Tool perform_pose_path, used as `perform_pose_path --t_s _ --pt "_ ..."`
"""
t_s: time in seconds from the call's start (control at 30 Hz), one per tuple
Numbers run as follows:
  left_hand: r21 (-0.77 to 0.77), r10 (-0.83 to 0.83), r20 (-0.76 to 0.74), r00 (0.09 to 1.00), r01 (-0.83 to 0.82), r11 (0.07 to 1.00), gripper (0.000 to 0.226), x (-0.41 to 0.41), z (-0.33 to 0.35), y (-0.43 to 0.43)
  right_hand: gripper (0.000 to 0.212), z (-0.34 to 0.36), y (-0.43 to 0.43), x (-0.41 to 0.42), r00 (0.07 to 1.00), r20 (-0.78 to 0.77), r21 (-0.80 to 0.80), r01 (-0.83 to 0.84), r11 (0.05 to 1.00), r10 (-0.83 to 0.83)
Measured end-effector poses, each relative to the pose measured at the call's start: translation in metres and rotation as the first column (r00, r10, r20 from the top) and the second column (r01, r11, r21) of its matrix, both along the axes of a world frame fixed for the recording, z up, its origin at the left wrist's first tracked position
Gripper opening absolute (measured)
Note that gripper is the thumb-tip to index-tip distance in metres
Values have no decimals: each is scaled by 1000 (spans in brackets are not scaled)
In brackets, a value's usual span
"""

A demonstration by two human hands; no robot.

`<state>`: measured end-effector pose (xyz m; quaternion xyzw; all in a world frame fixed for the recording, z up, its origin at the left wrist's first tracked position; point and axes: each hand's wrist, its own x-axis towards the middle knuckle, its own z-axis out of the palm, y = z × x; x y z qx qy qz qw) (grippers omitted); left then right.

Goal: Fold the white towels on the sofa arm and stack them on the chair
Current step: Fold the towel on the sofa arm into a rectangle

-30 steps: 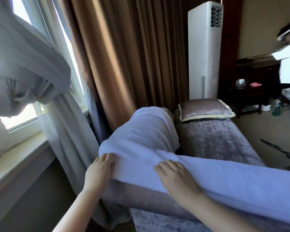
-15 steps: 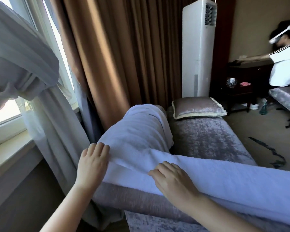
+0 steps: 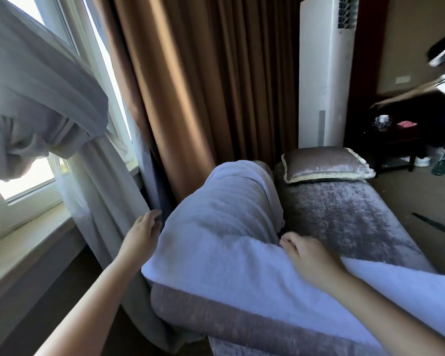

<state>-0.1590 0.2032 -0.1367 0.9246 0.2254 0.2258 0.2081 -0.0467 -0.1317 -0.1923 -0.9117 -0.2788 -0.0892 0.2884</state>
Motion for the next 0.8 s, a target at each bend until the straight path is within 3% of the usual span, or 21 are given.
perform_pose_path --t_s 0.03,0.1,0.23,0.43,0.57,0.7,0.8 --pt "-128 24 -85 996 -35 991 34 14 0 1 32 -3 -1 1 999 -43 -14 8 1000 -9" --pt "-295 66 -218 974 -131 946 44 34 0 2 39 -3 -2 -3 998 13 -3 55 998 -55" --pt "-426 63 -280 958 -182 886 44 49 -4 15 47 -11 -3 0 987 146 41 56 998 -62" --pt "-329 75 -38 996 -84 941 21 48 -13 17 40 -22 4 10 895 436 62 70 996 -90" --pt "-313 195 202 960 -126 941 23 42 -12 13 42 -17 7 8 804 559 33 225 974 -204" --pt "-286 199 148 969 -151 946 24 44 -22 7 51 -20 10 10 782 567 32 293 956 -259" --pt "-70 176 117 977 -168 983 31 37 -27 7 40 -15 10 3 798 559 -8 277 961 -225"
